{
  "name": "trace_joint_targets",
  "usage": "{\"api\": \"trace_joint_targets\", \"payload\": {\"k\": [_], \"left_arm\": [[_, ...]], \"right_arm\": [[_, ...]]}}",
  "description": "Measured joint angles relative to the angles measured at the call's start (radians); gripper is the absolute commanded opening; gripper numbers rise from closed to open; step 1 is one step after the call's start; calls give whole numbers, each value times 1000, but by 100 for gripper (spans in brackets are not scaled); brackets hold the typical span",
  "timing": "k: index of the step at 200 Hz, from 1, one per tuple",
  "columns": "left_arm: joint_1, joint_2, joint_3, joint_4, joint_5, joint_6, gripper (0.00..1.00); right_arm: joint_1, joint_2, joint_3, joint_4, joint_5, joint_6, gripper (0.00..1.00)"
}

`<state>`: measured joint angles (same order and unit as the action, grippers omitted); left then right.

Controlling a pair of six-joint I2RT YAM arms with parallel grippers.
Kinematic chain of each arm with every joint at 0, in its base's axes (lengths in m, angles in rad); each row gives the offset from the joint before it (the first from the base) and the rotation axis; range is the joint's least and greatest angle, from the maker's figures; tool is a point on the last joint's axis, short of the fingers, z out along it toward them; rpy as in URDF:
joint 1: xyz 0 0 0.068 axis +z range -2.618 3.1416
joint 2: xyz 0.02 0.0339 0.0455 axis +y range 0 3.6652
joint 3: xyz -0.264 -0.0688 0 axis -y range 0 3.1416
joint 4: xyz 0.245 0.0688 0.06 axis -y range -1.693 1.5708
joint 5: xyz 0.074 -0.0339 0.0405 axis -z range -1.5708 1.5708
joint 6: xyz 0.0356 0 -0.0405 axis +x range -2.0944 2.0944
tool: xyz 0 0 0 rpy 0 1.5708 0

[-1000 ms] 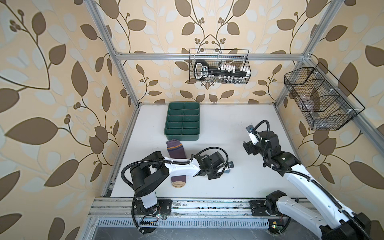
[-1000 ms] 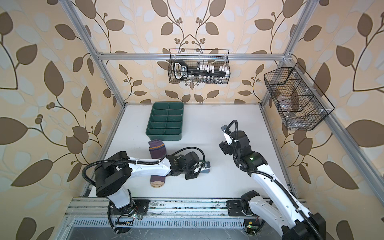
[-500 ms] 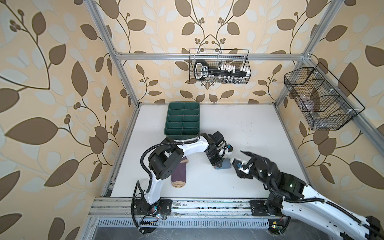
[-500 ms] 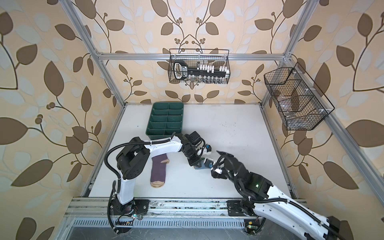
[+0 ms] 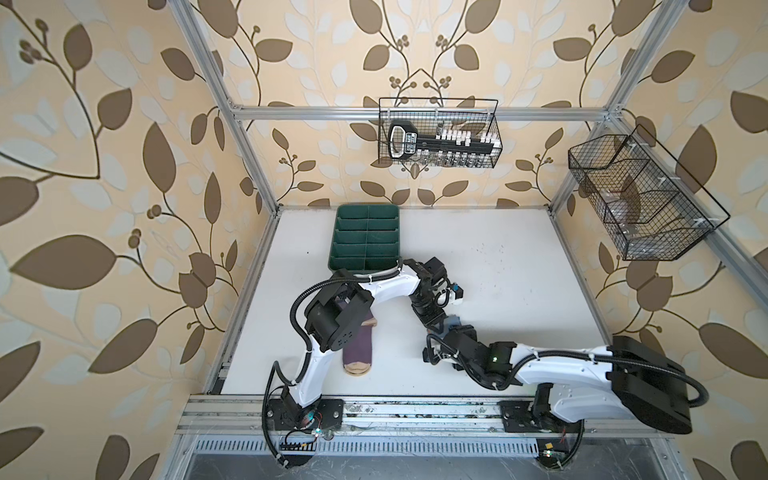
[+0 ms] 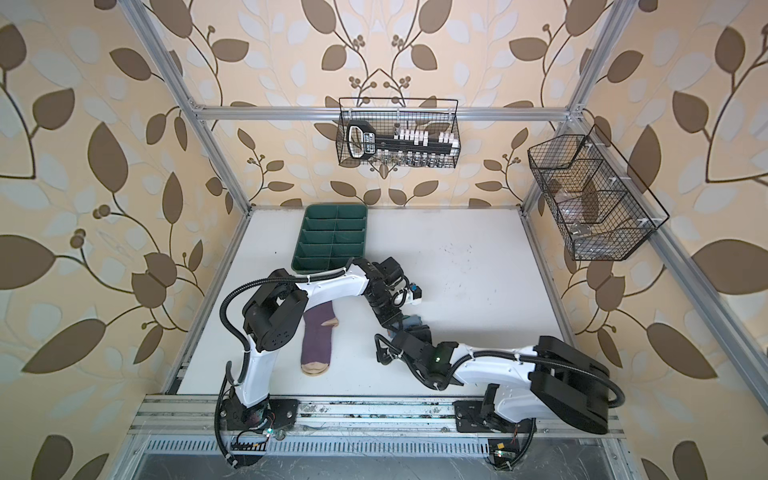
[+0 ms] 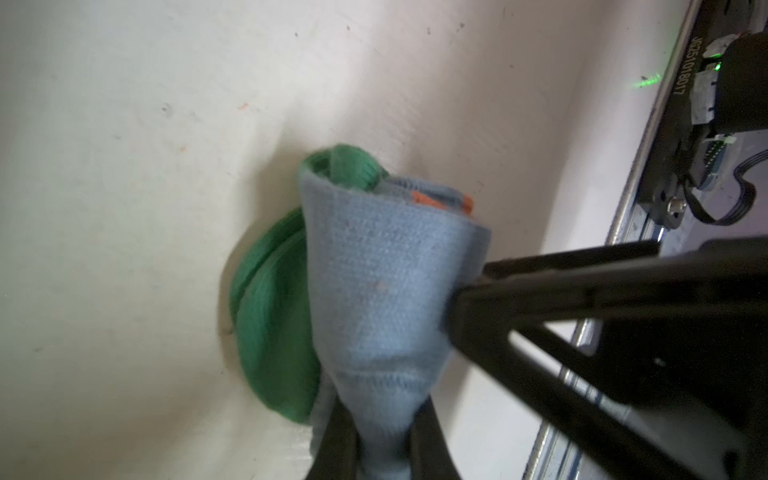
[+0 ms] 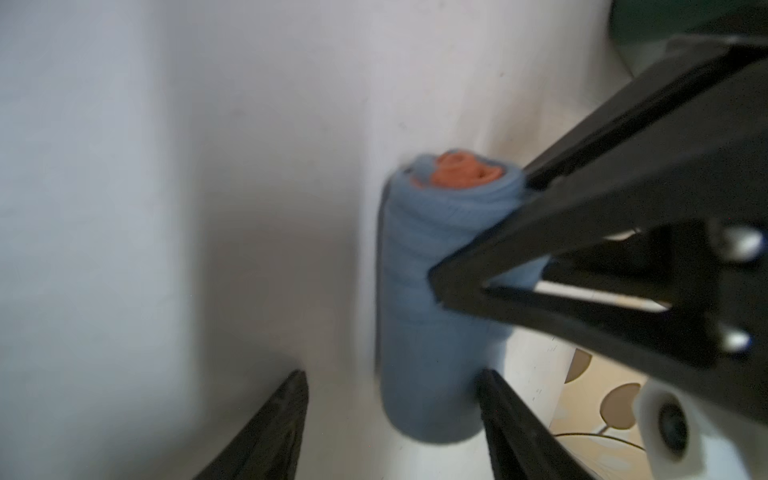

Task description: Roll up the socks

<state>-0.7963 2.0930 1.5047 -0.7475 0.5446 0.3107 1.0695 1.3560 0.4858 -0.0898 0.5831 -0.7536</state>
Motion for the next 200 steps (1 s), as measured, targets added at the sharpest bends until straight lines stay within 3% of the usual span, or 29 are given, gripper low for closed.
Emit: {"api": "trace_joint_targets", "payload": {"k": [23, 40, 57, 68, 94, 110, 126, 147, 169, 200], "left_arm": [[0, 0, 0, 0, 2, 0, 0], [3, 0, 0, 0, 5, 0, 0], [6, 1, 0, 0, 10, -1, 0], [6, 0, -1, -1, 6, -2, 11], [6, -24, -25, 11, -21, -1, 49], [8, -58, -66, 19, -76, -32, 65], [17, -105, -111, 18, -106, -49, 71], [16, -220, -176, 42, -223, -44, 84], [10, -404, -237, 87, -406, -34, 93], [18, -753, -365, 228, -691, 19, 96]], "right_arm": [[-33, 67, 19, 85, 10, -10, 56], [-50, 94, 21, 110, 5, -21, 38], [-56, 114, 31, 100, -4, -10, 12], [-57, 118, 50, 66, -8, -4, 0], [-59, 141, 146, -104, -53, 57, 0], [-56, 152, 208, -217, -117, 98, 0], [-49, 153, 249, -295, -192, 126, 0], [-57, 153, 292, -373, -299, 157, 0], [-102, 155, 327, -448, -402, 187, 0], [-161, 211, 411, -539, -515, 204, 0]]}}
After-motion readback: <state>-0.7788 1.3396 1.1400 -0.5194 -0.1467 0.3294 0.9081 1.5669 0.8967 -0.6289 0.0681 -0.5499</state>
